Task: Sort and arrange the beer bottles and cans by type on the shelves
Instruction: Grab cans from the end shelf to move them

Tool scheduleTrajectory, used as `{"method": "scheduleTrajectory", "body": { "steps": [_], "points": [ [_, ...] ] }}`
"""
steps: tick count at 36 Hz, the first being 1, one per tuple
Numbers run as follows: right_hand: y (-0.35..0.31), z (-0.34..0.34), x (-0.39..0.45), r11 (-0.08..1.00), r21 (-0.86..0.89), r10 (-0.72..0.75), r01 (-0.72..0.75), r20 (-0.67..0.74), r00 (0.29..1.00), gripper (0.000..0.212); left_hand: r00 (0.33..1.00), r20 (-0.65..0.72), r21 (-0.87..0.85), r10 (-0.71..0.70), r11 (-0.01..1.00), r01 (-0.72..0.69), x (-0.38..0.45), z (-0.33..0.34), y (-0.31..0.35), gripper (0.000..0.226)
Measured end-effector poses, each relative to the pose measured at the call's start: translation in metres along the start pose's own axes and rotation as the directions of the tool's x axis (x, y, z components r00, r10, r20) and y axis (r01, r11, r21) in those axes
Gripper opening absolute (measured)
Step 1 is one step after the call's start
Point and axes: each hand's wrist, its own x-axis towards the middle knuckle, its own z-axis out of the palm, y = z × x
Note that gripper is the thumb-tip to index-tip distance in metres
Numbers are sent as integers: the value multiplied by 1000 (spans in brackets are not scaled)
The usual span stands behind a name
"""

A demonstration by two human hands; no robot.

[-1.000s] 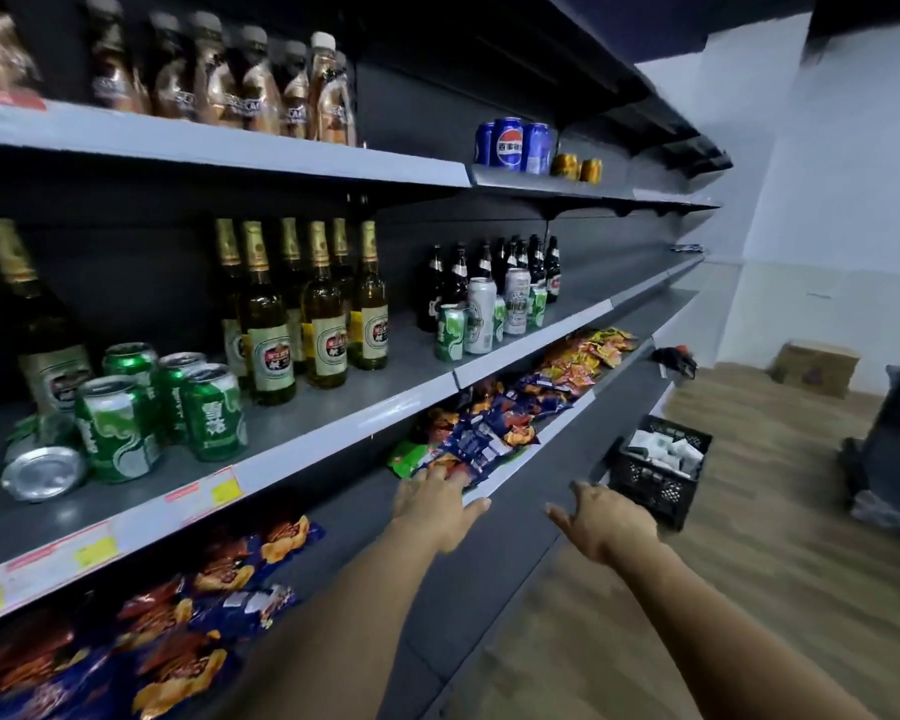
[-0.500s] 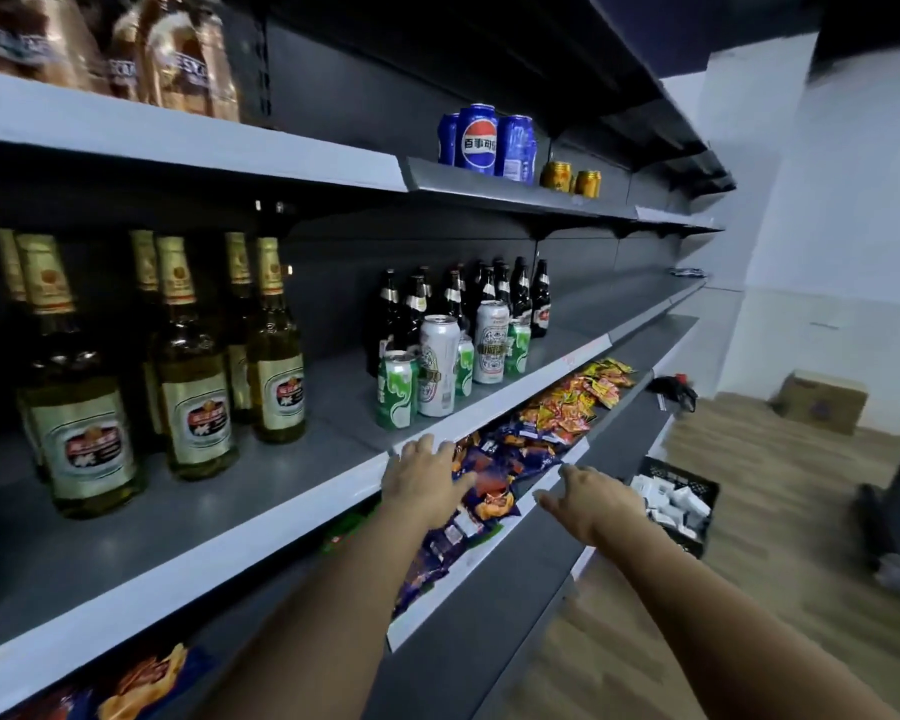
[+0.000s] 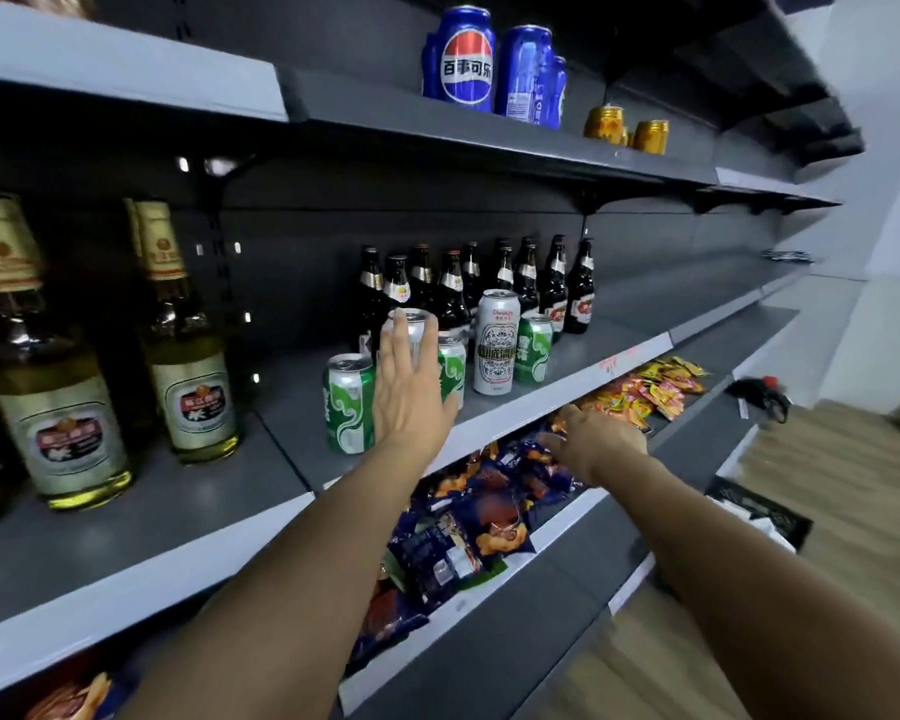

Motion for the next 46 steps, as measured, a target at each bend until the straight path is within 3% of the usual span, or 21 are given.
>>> {"method": "scheduleTrajectory", "body": {
  "steps": [9, 16, 22, 28, 35, 40, 43, 46],
  "points": [
    [36, -7, 79, 979, 19, -201, 202, -20, 979, 62, 916, -123, -225, -382, 910, 349, 34, 23, 28, 95],
    [33, -2, 121, 936, 214, -276, 280, -52, 960, 64, 806, -155, -344, -571, 796, 497, 44, 36, 34, 99],
    [9, 3, 149, 876, 353, -322, 329, -80, 943, 71, 754, -231, -417, -615, 763, 494, 47, 53, 34, 101],
    [-16, 8, 171, 737, 624, -221, 258, -138, 965, 75, 665, -283, -441, -691, 710, 549, 52, 64, 32, 104],
    [-24, 21, 186, 672, 710, -148, 210, -149, 978, 94, 612, -331, -361, -718, 696, 621, 54, 70, 30, 102],
    [-22, 23, 202, 704, 681, -200, 202, -83, 976, 79, 570, -379, -310, -729, 680, 664, 59, 72, 34, 102],
    [-20, 27, 211, 686, 701, -235, 194, -39, 971, 79, 543, -419, -310, -728, 676, 668, 60, 74, 36, 85],
    [-17, 29, 217, 675, 714, -250, 187, -17, 968, 66, 561, -430, -287, -708, 696, 658, 60, 77, 40, 77]
  ]
}}
